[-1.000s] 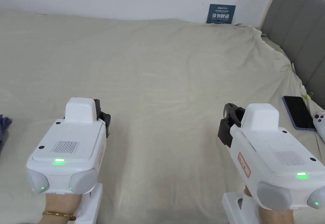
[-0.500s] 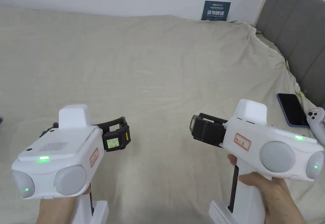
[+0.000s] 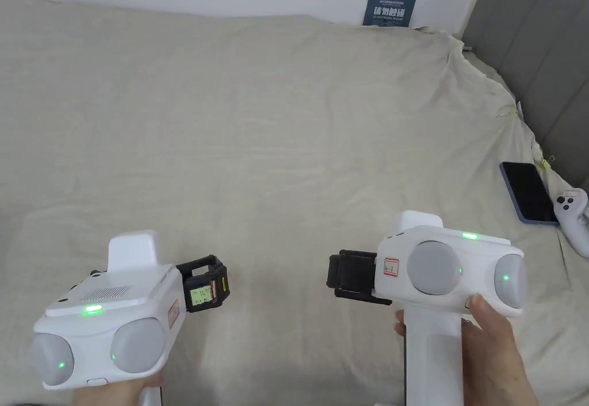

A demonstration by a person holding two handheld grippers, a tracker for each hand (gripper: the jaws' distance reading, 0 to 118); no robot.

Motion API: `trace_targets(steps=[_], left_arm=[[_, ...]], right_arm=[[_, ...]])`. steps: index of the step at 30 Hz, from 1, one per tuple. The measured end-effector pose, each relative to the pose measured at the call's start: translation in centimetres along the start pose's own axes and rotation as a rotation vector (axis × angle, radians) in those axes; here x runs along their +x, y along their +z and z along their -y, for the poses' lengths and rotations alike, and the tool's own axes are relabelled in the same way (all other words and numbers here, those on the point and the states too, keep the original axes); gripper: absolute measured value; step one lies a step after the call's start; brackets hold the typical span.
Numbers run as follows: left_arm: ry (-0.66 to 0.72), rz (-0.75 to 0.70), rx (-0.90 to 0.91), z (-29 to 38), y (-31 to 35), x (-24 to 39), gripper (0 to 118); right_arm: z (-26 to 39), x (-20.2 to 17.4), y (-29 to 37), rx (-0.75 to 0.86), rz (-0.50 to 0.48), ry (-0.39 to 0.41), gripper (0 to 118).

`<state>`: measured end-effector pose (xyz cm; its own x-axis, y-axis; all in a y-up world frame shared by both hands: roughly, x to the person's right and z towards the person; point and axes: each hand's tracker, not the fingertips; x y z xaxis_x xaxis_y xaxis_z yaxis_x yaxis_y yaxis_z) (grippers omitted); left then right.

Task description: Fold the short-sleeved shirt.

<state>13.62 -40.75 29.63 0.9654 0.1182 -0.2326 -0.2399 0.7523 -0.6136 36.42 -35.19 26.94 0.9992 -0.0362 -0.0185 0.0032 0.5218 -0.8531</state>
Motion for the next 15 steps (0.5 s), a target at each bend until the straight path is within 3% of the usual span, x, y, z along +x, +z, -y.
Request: trace_targets(steps=[5, 7, 9, 15], left_arm=[[-0.015, -0.01, 0.002, 0.3, -0.3, 0.3, 118], [-0.03, -0.016, 0.005, 0.3, -0.3, 0.4, 118], [-0.038, -0.013, 0.007, 0.4, -0.4, 0.3, 118], [-0.026, -0.027, 0.005, 0.1, -0.9, 0.2, 118]], right_arm=[[-0.9, 0.6, -0.9, -0.058, 0.024, -0.004, 116], [-2.0, 2.7, -2.7, -0.074, 0.023, -0.008, 116], [-2.0, 2.8, -2.5, -0.033, -0.026, -0.023, 116], [-0.8, 2.4, -2.9, 0.019, 0.022, 0.057, 116]])
